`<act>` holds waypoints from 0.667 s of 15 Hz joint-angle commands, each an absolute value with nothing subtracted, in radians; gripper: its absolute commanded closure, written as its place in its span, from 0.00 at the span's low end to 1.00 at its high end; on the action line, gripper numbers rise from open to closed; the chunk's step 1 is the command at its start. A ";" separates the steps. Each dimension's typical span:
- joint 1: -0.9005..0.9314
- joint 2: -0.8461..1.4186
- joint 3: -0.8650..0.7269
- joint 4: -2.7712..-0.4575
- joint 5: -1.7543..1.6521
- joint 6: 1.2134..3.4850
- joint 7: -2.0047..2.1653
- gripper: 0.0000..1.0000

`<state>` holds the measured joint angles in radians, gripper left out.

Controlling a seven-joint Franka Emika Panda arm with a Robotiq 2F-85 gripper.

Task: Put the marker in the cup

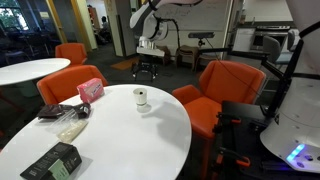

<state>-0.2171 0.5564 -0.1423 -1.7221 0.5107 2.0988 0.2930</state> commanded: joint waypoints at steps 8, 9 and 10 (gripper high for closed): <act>-0.049 0.249 -0.174 -2.175 0.135 2.574 0.331 0.00; -0.044 0.232 -0.177 -2.198 0.100 2.599 0.340 0.00; -0.038 0.215 -0.184 -2.220 0.056 2.633 0.353 0.00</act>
